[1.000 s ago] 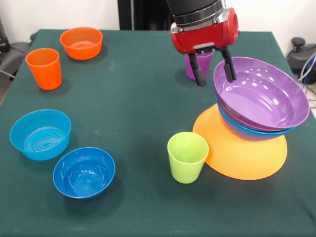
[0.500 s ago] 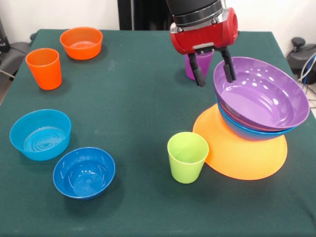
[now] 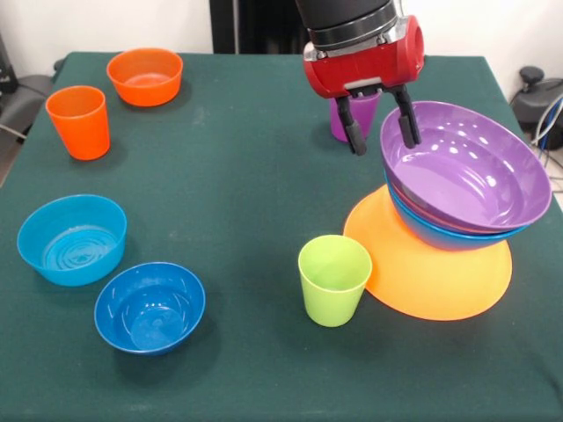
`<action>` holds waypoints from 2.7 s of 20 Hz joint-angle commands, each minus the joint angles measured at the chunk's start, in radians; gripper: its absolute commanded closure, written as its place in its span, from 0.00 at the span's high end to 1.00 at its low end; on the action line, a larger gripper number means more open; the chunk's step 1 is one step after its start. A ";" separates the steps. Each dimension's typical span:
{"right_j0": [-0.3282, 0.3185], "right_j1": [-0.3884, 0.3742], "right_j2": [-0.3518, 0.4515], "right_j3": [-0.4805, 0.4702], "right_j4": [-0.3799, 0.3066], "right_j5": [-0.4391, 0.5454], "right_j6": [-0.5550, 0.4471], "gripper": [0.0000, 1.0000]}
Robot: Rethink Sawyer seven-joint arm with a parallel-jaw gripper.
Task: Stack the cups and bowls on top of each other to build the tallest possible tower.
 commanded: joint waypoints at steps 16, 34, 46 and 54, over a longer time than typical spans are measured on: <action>-0.025 0.105 0.002 -0.017 0.010 -0.036 0.026 0.00; -0.008 0.092 -0.002 -0.001 -0.003 -0.061 0.052 1.00; 0.004 0.048 -0.016 0.003 0.002 -0.021 0.057 1.00; -0.024 -0.030 0.014 0.059 0.042 0.022 0.065 1.00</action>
